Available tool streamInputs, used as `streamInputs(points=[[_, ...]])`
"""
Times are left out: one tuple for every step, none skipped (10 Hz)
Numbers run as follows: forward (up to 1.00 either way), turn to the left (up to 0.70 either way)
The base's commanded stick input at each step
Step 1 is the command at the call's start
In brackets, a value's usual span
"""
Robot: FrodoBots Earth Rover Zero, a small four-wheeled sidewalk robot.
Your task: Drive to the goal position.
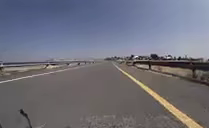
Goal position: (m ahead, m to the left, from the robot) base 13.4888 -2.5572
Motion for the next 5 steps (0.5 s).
streamInputs(points=[[1.0, 0.0], [1.0, 0.0], [1.0, 0.0], [1.0, 0.0], [1.0, 0.0]])
